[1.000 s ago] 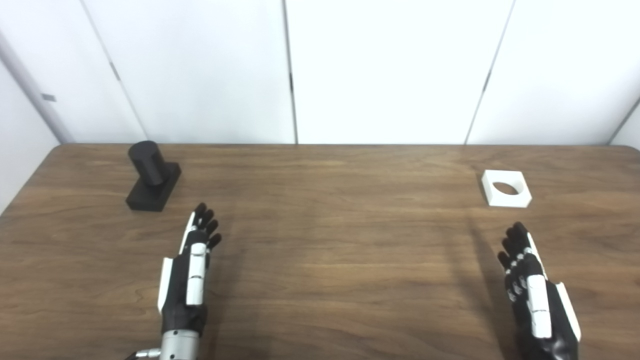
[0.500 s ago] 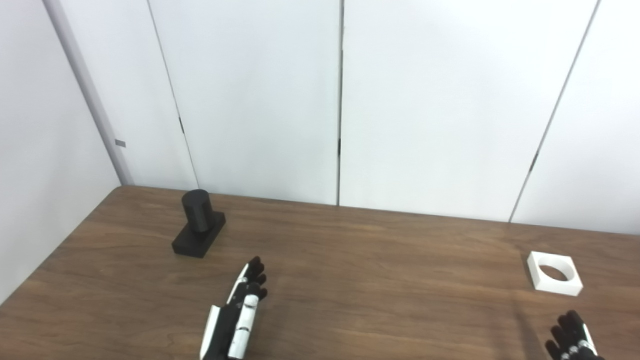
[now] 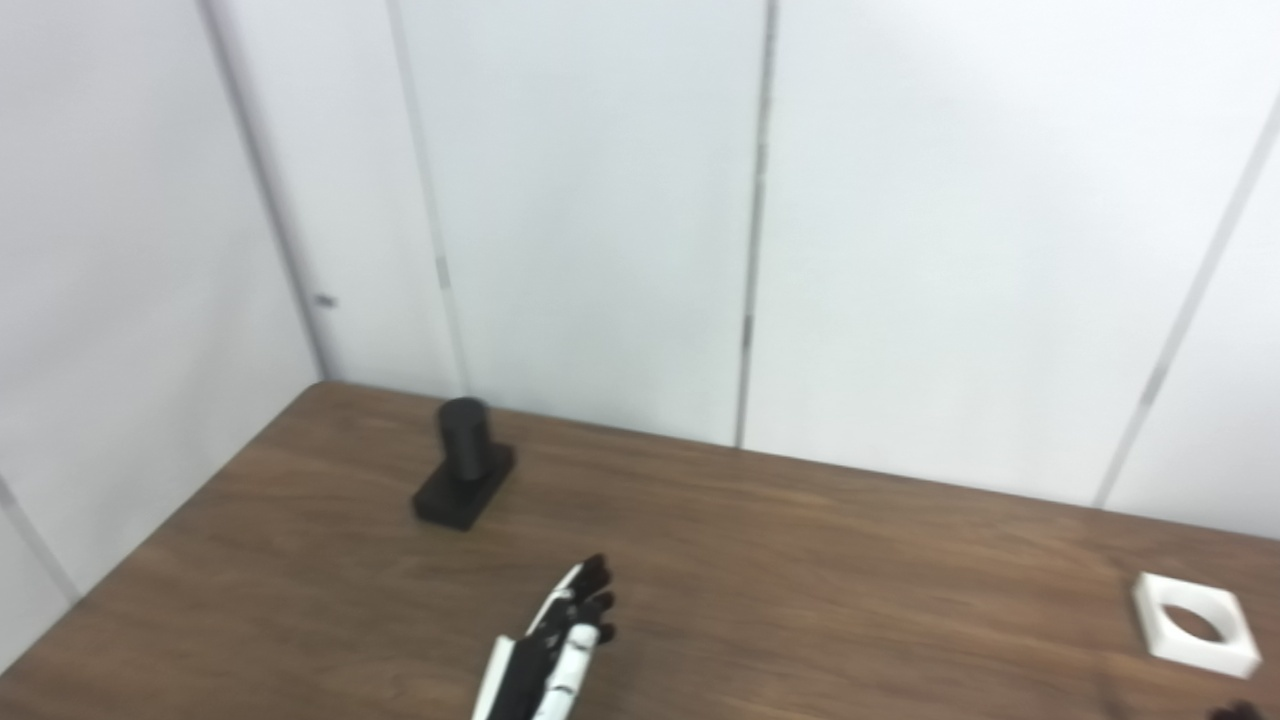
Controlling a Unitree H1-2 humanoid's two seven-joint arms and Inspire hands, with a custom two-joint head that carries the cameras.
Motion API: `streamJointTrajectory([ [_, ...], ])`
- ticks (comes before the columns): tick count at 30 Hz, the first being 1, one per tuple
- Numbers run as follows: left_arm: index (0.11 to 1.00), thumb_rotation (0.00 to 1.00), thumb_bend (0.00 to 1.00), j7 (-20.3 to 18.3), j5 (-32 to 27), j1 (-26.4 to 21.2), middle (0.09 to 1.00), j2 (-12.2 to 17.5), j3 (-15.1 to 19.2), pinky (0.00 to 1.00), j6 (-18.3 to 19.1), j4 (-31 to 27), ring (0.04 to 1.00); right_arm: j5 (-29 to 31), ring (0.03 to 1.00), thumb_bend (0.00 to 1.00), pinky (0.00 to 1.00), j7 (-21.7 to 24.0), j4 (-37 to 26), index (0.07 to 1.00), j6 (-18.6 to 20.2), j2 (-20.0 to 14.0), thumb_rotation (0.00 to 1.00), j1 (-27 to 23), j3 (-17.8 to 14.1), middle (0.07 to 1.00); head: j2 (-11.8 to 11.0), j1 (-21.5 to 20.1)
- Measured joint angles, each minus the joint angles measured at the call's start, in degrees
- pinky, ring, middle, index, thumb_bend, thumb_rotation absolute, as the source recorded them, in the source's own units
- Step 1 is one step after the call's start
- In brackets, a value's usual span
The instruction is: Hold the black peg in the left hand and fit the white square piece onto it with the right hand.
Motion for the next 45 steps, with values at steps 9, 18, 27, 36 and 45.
streamJointTrajectory([
  [9,0.911,0.78,0.45,0.0,0.8,0.0,0.917,-0.1,-0.5,0.84,0.0,-0.1,0.903,-1.4,0.955,0.65,0.94,0.0,0.1,0.951,0.4,0.0,0.93,-0.1,-1.2,0.946,2.5,1.3],
  [18,0.927,0.84,0.47,0.3,1.3,0.0,0.933,-0.2,-1.2,0.88,0.0,-0.4,0.925,-0.4,0.926,0.7,0.9,-0.2,-0.4,0.924,4.1,0.0,0.88,-0.1,-1.9,0.918,4.3,1.7],
  [27,0.944,0.89,0.49,1.7,1.5,0.1,0.95,-0.4,-2.0,0.9,0.0,-0.5,0.937,-0.5,0.923,0.72,0.89,-0.2,-0.9,0.922,5.2,0.1,0.89,0.1,-2.4,0.918,5.6,2.3],
  [36,0.957,0.93,0.47,2.3,2.0,0.1,0.954,-0.5,-2.8,0.92,0.1,-0.5,0.945,-0.2,0.937,0.77,0.92,0.0,-0.9,0.933,5.2,0.0,0.88,0.2,-2.5,0.932,7.2,4.0],
  [45,0.958,0.93,0.48,2.7,3.4,0.0,0.955,-0.8,-3.4,0.91,0.3,-1.8,0.943,0.8,0.946,0.76,0.93,0.5,-1.0,0.945,5.9,0.0,0.89,0.2,-2.7,0.942,8.4,5.5],
])
